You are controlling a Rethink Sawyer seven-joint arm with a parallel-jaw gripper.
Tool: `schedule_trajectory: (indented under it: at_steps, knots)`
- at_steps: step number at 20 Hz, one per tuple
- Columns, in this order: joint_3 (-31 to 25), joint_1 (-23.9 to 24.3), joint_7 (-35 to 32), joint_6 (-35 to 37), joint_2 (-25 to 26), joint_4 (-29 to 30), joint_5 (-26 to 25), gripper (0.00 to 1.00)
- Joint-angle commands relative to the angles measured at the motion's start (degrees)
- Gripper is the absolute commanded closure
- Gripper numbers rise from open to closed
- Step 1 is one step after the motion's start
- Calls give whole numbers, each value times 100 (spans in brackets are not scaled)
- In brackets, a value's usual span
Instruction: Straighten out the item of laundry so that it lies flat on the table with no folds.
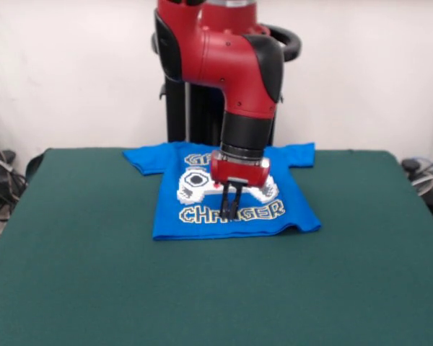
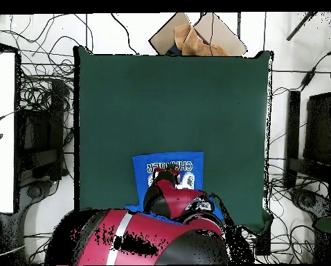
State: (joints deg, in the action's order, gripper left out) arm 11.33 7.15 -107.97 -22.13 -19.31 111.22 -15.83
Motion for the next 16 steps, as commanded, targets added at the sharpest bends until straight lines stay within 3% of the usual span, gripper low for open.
schedule_trajectory:
  at_steps: [1, 10, 16]
  knots:
    - [-738, -203, -615, -1000, 1146, -2470, 1044, 100]
    - [-573, -316, -623, -1917, 1409, -2534, 1218, 100]
    - [-561, -316, -699, -1967, 1400, -2518, 1204, 100]
